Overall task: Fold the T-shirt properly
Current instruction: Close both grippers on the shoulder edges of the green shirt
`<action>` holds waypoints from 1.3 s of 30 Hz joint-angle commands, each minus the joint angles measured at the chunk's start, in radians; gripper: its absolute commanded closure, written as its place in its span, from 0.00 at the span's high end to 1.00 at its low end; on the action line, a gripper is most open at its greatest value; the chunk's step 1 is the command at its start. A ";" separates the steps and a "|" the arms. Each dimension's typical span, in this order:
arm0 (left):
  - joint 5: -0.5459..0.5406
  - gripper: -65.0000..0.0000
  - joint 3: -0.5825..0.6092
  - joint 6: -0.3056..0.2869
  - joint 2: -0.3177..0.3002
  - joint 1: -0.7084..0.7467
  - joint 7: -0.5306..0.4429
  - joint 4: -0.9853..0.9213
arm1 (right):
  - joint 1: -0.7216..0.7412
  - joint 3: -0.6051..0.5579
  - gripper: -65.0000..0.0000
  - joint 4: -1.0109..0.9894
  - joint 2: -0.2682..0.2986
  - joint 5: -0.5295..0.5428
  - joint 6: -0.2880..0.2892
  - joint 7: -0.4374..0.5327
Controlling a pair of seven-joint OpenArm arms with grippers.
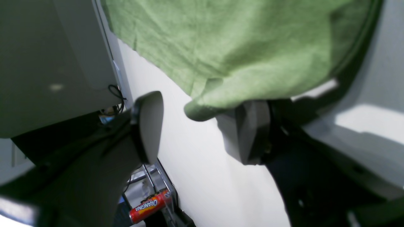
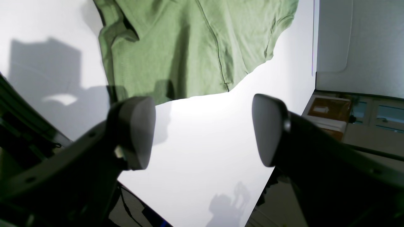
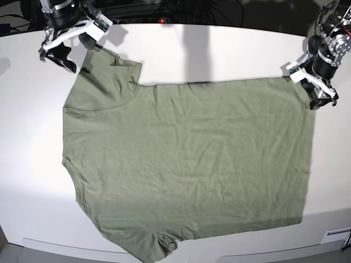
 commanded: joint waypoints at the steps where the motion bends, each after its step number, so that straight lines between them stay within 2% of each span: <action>1: -0.053 0.58 0.025 -0.170 -0.003 0.034 0.011 -0.018 | -0.008 0.003 0.73 0.018 0.008 -0.003 -0.019 0.005; 6: -0.053 0.58 0.025 -0.170 -0.027 0.070 -0.007 -0.018 | -0.008 0.003 0.73 0.018 0.008 -0.003 -0.019 0.005; 14: -0.051 0.58 0.025 -0.169 -0.030 0.119 -0.133 -0.018 | -0.008 0.003 0.73 0.018 0.008 -0.003 -0.019 0.006; 15: -0.051 0.58 0.025 -0.163 -0.030 0.118 -0.152 -0.018 | -0.008 0.003 0.73 0.018 0.008 -0.003 -0.019 0.006; 17: -0.051 0.57 0.025 -0.102 -0.027 0.114 -0.167 -0.018 | -0.008 0.003 0.73 0.018 0.008 -0.003 -0.019 0.005; 20: -0.052 0.45 0.025 -0.056 -0.025 0.108 -0.166 -0.018 | -0.008 0.003 0.73 0.018 0.008 -0.003 -0.019 0.005; 25: -0.052 0.22 0.025 -0.056 -0.025 0.108 -0.166 -0.018 | -0.008 0.003 0.73 0.018 0.008 0.002 -0.019 0.005; 30: -0.052 0.00 0.025 -0.056 -0.025 0.108 -0.166 -0.018 | -0.008 0.003 0.73 0.018 0.008 0.055 -0.019 0.006; 37: -0.052 0.00 0.025 -0.056 -0.025 0.108 -0.143 -0.018 | -0.008 0.003 0.73 0.018 0.008 0.064 -0.019 0.005; 39: -0.052 0.00 0.025 -0.056 -0.026 0.108 -0.123 -0.018 | -0.008 0.003 0.73 0.016 0.009 0.134 -0.019 0.005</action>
